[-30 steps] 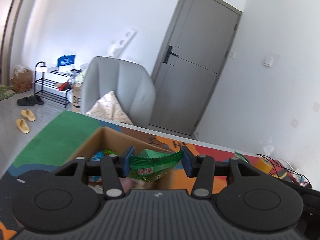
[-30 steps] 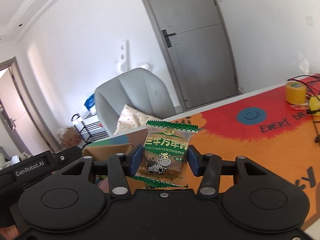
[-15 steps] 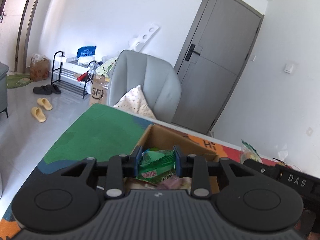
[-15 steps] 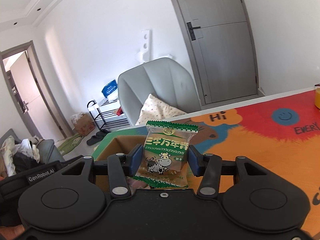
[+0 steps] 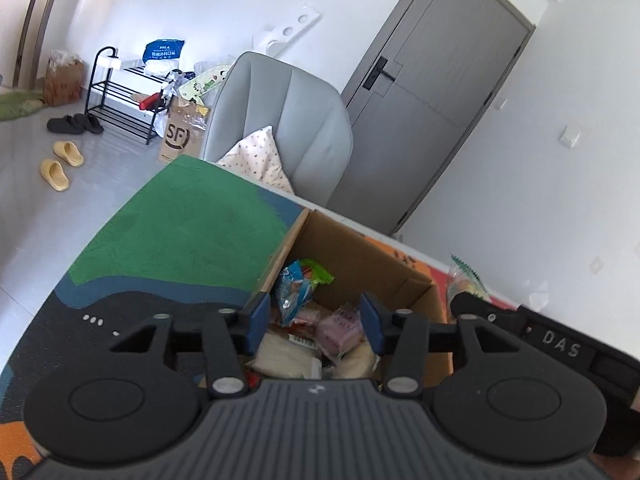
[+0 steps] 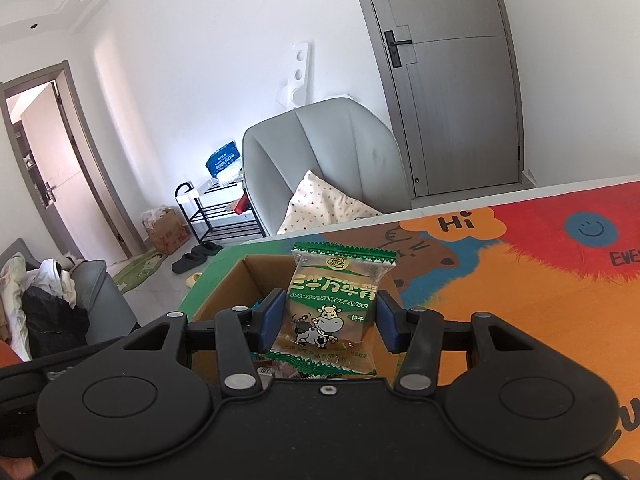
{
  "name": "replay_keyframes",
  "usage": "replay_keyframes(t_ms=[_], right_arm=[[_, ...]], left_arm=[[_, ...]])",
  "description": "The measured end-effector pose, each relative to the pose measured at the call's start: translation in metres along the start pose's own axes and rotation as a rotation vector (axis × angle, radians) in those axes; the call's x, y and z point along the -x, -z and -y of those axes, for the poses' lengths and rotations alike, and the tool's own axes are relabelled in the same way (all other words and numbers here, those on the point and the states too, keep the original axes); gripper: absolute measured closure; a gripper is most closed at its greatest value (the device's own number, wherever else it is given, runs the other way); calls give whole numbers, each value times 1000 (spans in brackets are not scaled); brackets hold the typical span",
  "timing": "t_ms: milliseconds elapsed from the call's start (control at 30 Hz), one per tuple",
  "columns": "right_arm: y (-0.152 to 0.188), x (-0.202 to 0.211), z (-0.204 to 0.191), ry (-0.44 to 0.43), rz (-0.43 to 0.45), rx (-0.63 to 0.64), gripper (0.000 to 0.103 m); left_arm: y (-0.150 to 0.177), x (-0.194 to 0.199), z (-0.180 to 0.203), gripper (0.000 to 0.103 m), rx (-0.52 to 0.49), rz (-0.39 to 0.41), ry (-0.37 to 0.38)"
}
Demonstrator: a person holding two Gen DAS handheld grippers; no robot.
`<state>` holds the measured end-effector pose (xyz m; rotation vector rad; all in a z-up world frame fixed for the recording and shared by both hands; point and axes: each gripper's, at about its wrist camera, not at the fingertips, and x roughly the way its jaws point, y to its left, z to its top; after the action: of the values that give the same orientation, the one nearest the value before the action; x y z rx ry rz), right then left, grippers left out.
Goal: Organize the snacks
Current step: 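Carry the green packet to the box with left tool while right tool carries the cow-printed snack, then open left tool over the box to drop the green packet while right tool drops the cow snack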
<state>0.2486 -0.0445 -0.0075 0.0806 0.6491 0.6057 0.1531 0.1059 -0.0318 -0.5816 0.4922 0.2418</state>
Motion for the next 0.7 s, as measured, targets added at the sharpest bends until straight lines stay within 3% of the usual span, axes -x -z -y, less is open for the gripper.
replay_keyframes(t_ms=[300, 567, 667, 700], right_arm=[[-9, -11, -6, 0, -1, -7, 54], [-9, -19, -16, -16, -15, -12, 53], [-8, -18, -15, -1, -19, -17, 35], [-8, -17, -13, 7, -11, -20, 34]], left_arm=[[-12, 8, -10, 48, 16, 62, -56], [-18, 8, -24, 47, 43, 61, -88], [-17, 7, -24, 47, 42, 55, -87], [-16, 7, -24, 47, 43, 54, -86]])
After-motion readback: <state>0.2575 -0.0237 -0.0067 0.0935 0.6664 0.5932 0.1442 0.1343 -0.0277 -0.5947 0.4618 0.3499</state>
